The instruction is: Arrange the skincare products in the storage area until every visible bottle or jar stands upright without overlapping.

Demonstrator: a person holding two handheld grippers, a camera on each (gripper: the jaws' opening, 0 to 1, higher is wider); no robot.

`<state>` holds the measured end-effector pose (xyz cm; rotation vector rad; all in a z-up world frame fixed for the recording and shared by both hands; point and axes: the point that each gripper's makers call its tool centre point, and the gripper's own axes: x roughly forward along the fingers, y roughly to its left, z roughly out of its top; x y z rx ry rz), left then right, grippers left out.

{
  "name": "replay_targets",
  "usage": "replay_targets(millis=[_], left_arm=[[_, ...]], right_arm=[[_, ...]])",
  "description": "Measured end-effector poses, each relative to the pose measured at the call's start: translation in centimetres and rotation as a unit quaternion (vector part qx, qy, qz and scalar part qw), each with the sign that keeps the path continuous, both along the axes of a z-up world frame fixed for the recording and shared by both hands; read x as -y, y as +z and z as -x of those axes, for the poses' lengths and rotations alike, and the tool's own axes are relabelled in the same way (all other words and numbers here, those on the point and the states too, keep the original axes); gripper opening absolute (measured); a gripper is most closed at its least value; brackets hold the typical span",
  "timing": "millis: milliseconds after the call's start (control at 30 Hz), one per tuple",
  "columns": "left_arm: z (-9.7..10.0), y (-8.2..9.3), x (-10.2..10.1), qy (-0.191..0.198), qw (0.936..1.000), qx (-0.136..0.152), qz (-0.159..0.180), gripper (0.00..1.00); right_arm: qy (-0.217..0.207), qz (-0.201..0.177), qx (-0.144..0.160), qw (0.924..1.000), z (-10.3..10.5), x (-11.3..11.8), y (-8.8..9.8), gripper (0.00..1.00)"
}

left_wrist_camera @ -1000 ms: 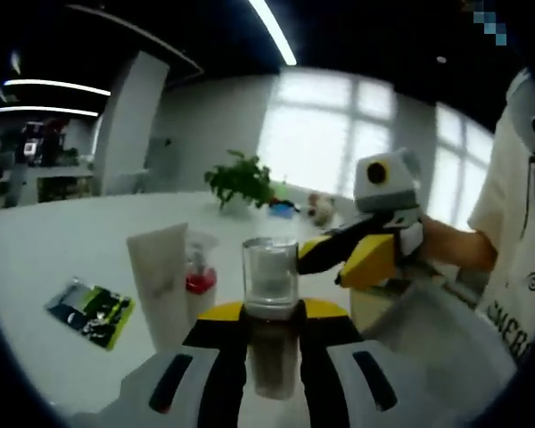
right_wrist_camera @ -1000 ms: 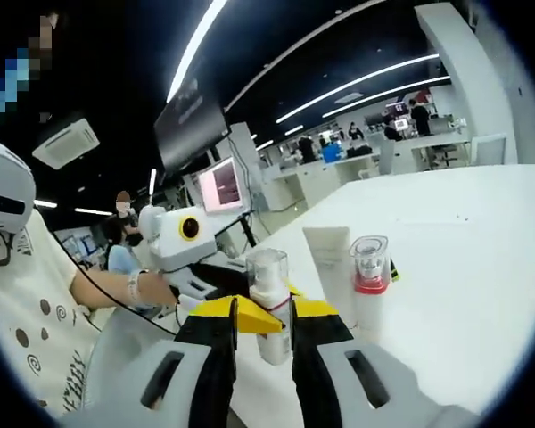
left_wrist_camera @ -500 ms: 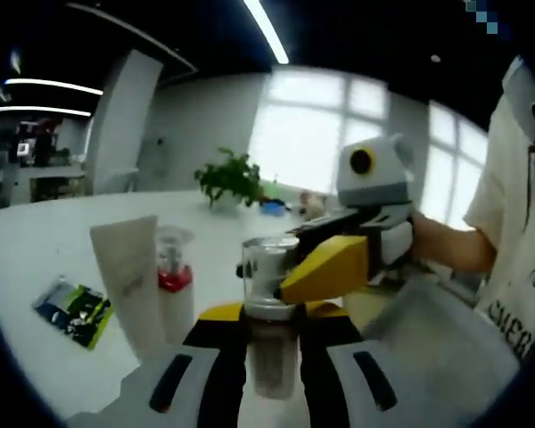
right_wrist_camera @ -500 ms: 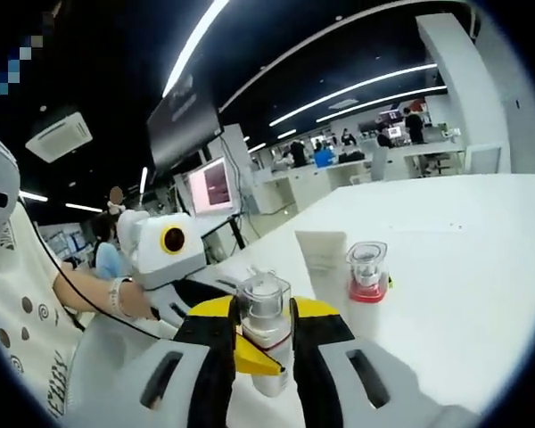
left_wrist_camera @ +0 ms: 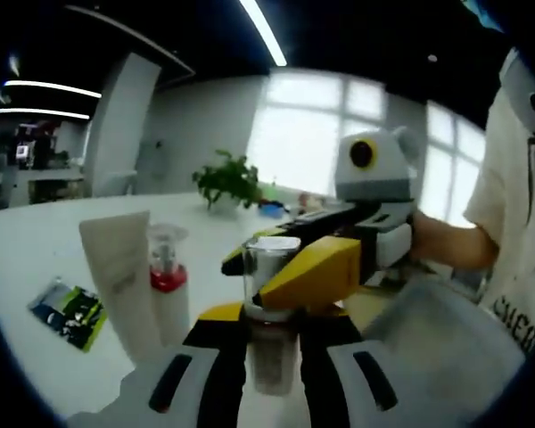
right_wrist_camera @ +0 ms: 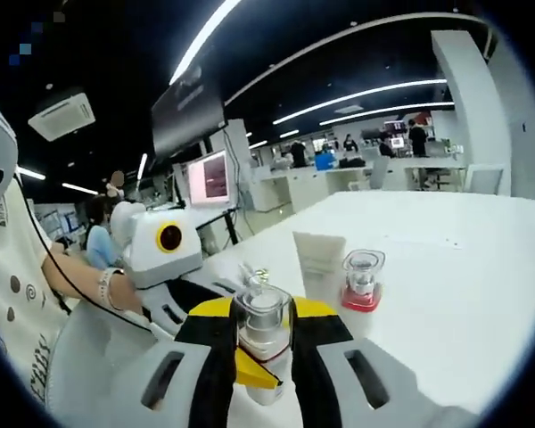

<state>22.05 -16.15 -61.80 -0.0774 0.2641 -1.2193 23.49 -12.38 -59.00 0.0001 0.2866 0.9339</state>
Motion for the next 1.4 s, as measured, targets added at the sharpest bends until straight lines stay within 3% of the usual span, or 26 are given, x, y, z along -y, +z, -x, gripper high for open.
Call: replay_targets(millis=[233,400,633,867,967,1167,1400], left_arm=[[-0.1,-0.7,0.2,0.000,0.9997,0.016,-0.021,0.18],[-0.1,-1.5,0.7,-0.005,0.9995,0.008,-0.028,0.35],[-0.8,-3.2,0.3,0.002,0.9975,0.013,-0.069,0.30],[-1.3,-4.5,0.1,0.007,0.9942,0.019,-0.106,0.28],[-1.8,-5.3,0.1,0.013,0.9927,0.009,-0.119,0.26],[-2.4,-6.1,0.1,0.016,0.9919,-0.001,-0.126,0.21],[-3.0,-7.4,0.2,0.017,0.9890,0.010,-0.147,0.17]], right_arm=[[0.008,-0.017,-0.002,0.9998,-0.1,0.3,-0.8,0.21],[0.021,-0.001,0.010,0.9997,-0.1,0.0,-1.4,0.21],[0.036,-0.001,0.038,0.9986,-1.1,0.5,-1.7,0.21],[0.043,0.006,0.040,0.9982,-1.3,0.7,-3.2,0.21],[0.047,0.008,0.044,0.9979,-1.5,0.7,-3.7,0.21],[0.058,0.015,0.044,0.9972,-1.9,0.7,-4.4,0.21],[0.060,0.020,0.045,0.9970,-2.8,0.9,-5.4,0.21]])
